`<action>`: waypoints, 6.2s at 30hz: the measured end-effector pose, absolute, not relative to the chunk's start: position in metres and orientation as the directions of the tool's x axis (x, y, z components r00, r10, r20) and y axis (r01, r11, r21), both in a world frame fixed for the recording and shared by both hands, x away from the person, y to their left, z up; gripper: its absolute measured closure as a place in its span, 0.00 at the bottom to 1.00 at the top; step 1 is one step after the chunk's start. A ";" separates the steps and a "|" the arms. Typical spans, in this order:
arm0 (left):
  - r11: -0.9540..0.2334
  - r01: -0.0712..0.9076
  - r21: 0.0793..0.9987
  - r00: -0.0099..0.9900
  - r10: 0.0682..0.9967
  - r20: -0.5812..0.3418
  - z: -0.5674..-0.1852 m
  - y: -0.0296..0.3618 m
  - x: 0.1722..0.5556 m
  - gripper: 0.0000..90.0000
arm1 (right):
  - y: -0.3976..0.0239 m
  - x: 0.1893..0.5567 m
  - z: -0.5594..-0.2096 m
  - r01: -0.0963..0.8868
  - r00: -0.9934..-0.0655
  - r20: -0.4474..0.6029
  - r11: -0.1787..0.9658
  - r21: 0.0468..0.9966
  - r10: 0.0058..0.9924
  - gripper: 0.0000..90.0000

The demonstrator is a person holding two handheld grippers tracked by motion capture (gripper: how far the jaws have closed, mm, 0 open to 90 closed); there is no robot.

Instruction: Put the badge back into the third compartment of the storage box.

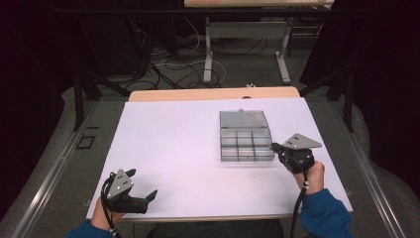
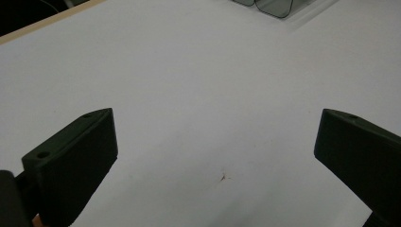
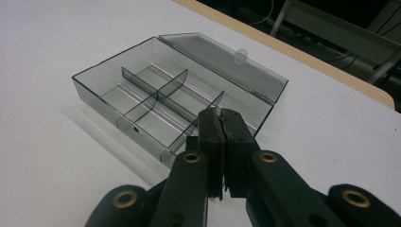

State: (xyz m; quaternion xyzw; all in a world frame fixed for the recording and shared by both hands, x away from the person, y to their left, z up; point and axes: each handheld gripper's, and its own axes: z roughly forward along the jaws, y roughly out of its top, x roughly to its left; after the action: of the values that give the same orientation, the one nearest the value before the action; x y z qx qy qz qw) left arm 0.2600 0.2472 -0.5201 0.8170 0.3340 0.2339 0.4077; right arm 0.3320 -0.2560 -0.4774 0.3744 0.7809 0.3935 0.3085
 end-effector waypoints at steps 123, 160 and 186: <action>-0.454 0.351 0.819 0.670 0.732 0.118 -0.522 0.245 0.263 0.01 | -0.217 0.436 -0.502 0.559 -0.521 -0.147 0.467 0.685 0.841 0.98; -0.454 0.355 0.817 0.669 0.734 0.117 -0.521 0.246 0.261 0.01 | -0.207 0.443 -0.527 0.565 -0.498 -0.243 0.525 0.637 0.832 0.98; -0.449 0.356 0.820 0.668 0.735 0.112 -0.522 0.245 0.261 0.01 | -0.209 0.439 -0.529 0.569 -0.520 -0.187 0.501 0.652 0.833 0.87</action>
State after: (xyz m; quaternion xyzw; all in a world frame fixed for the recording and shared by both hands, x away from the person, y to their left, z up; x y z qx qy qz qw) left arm 0.2613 0.2455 -0.5221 0.8183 0.3335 0.2339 0.4056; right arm 0.4389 -0.2095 -0.5289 0.4223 0.8300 0.2667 0.2484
